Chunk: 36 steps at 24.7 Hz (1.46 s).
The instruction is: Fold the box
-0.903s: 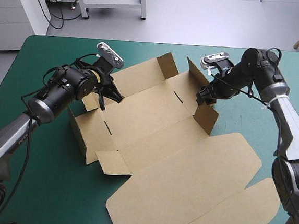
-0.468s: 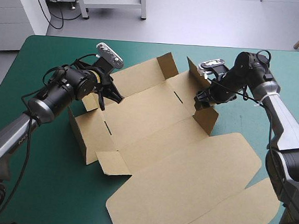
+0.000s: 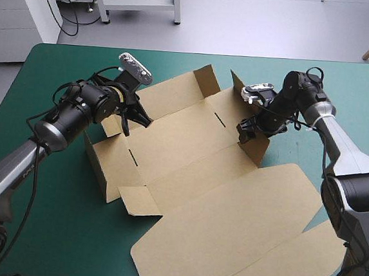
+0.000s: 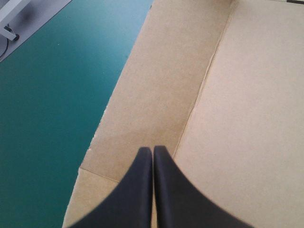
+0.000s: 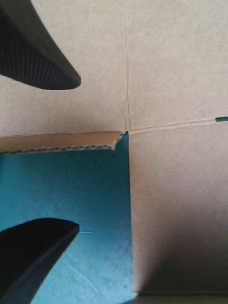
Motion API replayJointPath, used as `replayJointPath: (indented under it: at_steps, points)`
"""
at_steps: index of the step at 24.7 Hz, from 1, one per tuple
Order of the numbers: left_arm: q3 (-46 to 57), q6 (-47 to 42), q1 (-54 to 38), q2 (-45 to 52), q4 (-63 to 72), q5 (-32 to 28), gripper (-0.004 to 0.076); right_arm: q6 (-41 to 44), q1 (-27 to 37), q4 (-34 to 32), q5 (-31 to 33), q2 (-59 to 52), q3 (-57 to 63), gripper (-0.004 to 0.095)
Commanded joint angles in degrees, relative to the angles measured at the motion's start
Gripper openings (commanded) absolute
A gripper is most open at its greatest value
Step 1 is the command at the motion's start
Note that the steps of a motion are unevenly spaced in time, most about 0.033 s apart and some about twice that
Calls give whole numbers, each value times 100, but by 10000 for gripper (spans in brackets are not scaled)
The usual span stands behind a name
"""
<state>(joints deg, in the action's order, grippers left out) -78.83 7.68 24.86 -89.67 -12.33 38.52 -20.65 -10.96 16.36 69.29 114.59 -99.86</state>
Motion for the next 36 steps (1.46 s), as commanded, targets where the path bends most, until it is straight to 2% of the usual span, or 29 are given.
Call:
replayJointPath:
  at_steps: [1, 4, 11, 14, 20, 24, 28, 30, 36]
  points:
    - [-181, -47, 17, 253, 0, -263, -10, -3, 8, 130, -41, -287, 126, 616]
    - [-181, -47, 17, 253, 0, -274, -10, -27, 8, 130, -41, -287, 217, 512]
    - [-181, -47, 17, 253, 0, -274, -10, -51, 8, 193, -144, -287, 217, 116]
    - [-181, -47, 17, 253, 0, -274, -10, -102, 8, 193, -144, -287, 217, -19]
    - [-191, -12, 17, 627, -262, -293, -10, -451, 8, 208, -144, -287, 217, -18]
    - [-191, -12, 17, 1023, -514, -65, -10, -809, 8, 208, -124, -287, 217, -19]
    - [-191, -12, 17, 1620, -917, 1162, -10, -839, 8, 162, -286, -287, 217, -19]
    - [-191, -12, 17, 1783, -985, 1571, -10, -957, 8, 162, -370, -287, 217, -19]
    - [-181, -257, 17, 2155, -1045, 2184, -10, -2186, 8, 216, -551, -287, 206, -19]
